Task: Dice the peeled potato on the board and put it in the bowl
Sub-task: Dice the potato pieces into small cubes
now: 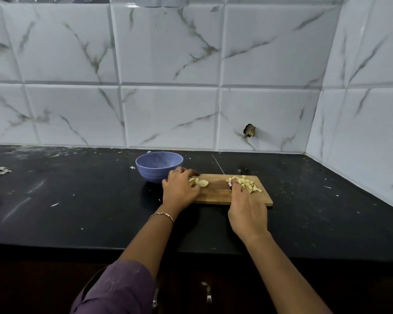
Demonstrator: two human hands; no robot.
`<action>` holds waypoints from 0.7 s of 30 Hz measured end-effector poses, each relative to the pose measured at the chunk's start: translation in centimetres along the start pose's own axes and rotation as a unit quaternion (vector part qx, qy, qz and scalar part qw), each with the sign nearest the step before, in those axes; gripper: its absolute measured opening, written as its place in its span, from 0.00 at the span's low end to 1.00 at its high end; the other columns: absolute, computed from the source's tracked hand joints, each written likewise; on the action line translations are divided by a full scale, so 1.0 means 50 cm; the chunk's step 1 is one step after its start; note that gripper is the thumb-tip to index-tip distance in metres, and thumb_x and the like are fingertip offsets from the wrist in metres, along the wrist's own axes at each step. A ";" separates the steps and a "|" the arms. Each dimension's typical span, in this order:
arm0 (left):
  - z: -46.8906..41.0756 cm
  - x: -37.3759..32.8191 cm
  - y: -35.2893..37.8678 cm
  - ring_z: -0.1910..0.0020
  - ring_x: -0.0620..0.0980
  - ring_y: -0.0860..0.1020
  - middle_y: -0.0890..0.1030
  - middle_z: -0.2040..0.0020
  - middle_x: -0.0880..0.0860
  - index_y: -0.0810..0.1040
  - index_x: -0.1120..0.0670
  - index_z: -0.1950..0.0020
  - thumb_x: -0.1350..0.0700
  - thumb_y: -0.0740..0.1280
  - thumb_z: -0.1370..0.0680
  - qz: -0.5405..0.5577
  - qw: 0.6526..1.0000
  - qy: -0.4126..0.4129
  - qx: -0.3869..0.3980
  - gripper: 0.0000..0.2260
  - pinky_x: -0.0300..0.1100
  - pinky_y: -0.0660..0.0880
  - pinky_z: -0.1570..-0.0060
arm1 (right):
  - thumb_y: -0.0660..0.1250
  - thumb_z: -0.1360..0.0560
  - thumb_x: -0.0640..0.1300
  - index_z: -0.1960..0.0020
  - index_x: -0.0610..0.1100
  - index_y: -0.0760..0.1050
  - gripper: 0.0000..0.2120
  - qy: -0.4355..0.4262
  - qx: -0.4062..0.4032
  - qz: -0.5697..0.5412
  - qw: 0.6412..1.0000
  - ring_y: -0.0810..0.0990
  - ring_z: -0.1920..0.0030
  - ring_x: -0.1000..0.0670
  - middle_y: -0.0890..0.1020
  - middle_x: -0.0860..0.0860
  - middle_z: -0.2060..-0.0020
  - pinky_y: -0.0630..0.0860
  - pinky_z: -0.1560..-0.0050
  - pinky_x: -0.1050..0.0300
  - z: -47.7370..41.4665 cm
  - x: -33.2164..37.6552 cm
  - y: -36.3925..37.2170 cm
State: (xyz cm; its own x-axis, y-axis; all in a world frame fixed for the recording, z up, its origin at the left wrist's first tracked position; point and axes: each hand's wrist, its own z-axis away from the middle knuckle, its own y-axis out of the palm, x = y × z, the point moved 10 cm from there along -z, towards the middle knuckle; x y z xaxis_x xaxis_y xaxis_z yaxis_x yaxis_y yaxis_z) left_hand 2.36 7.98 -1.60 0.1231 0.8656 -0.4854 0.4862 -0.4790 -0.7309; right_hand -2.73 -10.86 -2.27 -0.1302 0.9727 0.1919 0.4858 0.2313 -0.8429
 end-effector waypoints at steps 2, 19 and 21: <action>-0.009 -0.035 0.028 0.31 0.50 0.66 0.73 0.33 0.47 0.77 0.45 0.34 0.47 0.65 0.23 -0.069 0.995 0.058 0.052 0.17 0.51 0.61 0.35 | 0.59 0.19 0.39 0.23 0.47 0.57 0.26 0.011 -0.007 -0.010 1.000 0.70 0.62 0.53 0.78 0.51 0.49 0.65 0.66 0.59 -0.003 -0.008 -0.002; -0.092 -0.068 0.105 0.35 0.53 0.71 0.79 0.40 0.51 0.76 0.50 0.36 0.46 0.61 0.22 -0.255 0.947 0.105 0.162 0.17 0.56 0.56 0.31 | 0.57 0.18 0.42 0.25 0.48 0.60 0.21 0.019 -0.022 -0.026 0.999 0.69 0.63 0.52 0.78 0.51 0.51 0.64 0.67 0.59 -0.017 -0.016 0.004; -0.093 -0.064 0.106 0.36 0.53 0.71 0.80 0.42 0.50 0.75 0.49 0.36 0.45 0.62 0.23 -0.224 0.955 0.096 0.167 0.18 0.55 0.57 0.33 | 0.57 0.17 0.42 0.25 0.47 0.60 0.21 0.023 -0.018 -0.027 0.999 0.69 0.63 0.52 0.79 0.51 0.51 0.63 0.66 0.58 -0.018 -0.016 0.004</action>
State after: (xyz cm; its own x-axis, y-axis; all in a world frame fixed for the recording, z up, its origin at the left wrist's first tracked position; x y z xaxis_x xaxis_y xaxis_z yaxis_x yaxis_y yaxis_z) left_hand 8.55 3.33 -1.69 0.1394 0.9901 -0.0137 0.2282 -0.0456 -0.9725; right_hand -1.77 -11.58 -2.12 -0.1183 0.9583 0.2603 0.5102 0.2835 -0.8120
